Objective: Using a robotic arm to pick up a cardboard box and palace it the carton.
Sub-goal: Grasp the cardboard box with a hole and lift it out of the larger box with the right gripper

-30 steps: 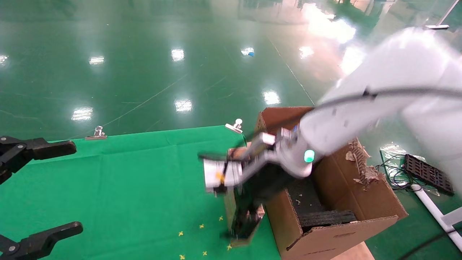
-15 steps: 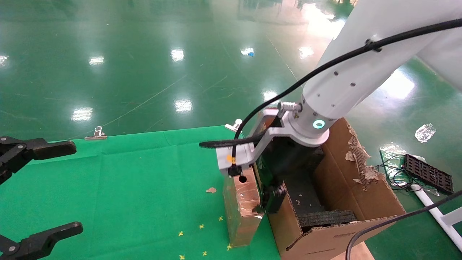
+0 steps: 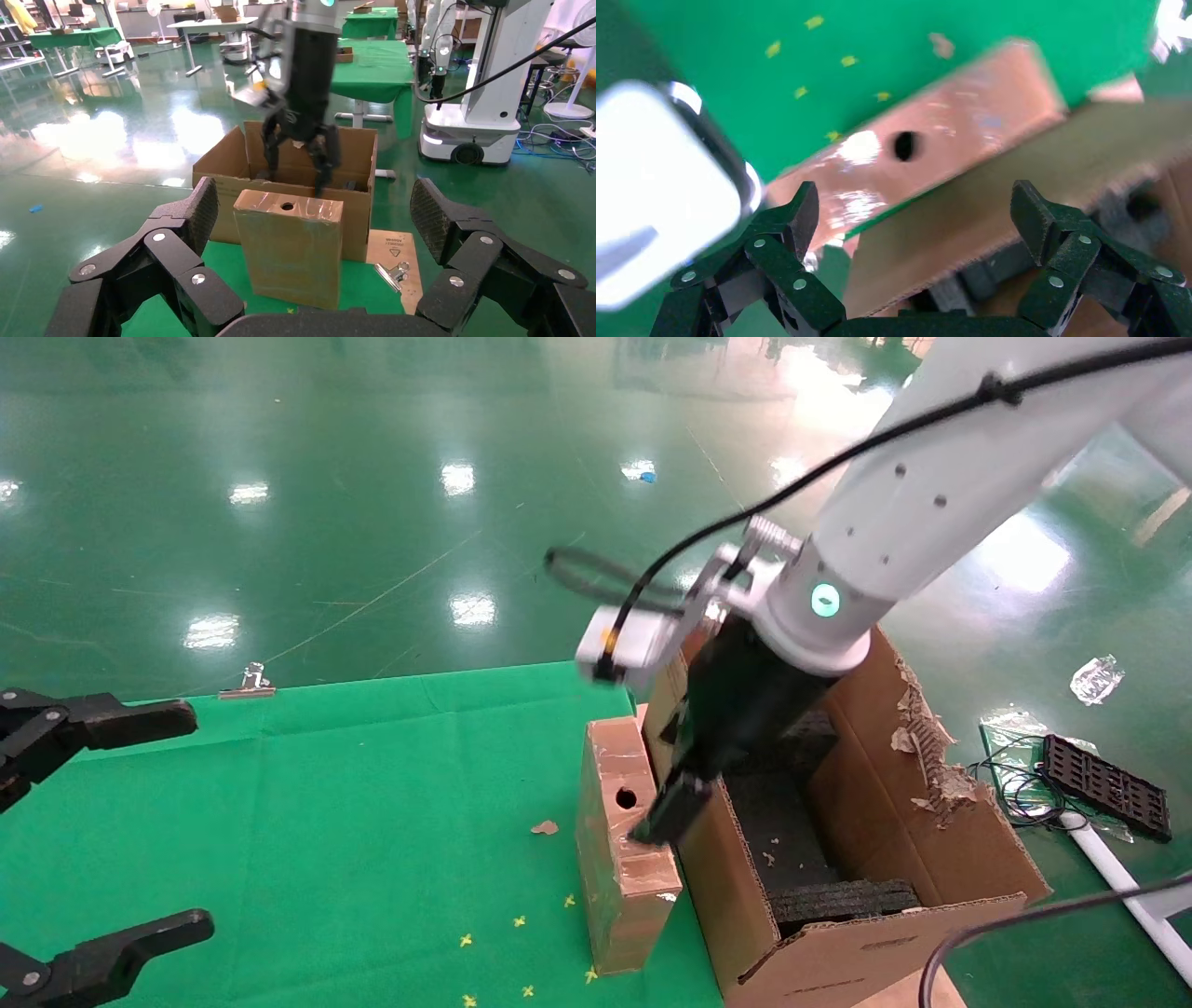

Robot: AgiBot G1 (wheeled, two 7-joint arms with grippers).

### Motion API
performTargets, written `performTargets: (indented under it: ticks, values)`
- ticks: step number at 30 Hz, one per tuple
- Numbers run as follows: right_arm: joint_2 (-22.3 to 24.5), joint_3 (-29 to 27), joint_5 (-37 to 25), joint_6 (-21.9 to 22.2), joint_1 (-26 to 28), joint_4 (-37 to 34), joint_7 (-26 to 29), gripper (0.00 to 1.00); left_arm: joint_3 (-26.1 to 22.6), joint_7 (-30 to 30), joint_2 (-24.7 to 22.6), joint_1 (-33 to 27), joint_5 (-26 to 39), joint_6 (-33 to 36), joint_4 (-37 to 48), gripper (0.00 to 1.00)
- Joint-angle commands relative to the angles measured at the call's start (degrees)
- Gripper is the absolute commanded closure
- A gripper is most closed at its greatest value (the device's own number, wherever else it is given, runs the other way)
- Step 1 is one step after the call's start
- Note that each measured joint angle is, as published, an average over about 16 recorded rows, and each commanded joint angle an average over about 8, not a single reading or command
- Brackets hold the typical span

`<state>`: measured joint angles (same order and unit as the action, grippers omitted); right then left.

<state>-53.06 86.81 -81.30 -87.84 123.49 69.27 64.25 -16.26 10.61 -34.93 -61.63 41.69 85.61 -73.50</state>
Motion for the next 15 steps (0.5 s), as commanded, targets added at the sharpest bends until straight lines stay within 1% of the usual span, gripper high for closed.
performTargets:
  ticks: [1,4,8,11,15]
  values:
    - [-0.1,0.2,0.2,0.1,0.5,-2.3,5.1,0.00,0.0,0.0,0.0,0.0,0.0,0.0,0.0,0.00]
    - [-0.7,0.2,1.4,0.4,-0.2,-6.6,10.4,0.00,0.0,0.0,0.0,0.0,0.0,0.0,0.0,0.00]
    - [-1.8,0.4,2.9,0.8,-1.7,-11.2,15.5,0.00,0.0,0.0,0.0,0.0,0.0,0.0,0.0,0.00]
    - [-2.8,0.7,3.5,1.2,-3.1,-13.9,17.4,0.00,-0.1,0.0,0.0,0.0,0.0,0.0,0.0,0.00]
    - [-4.1,1.0,4.2,1.9,-5.2,-16.9,18.0,0.00,-0.1,0.0,0.0,0.0,0.0,0.0,0.0,0.00]
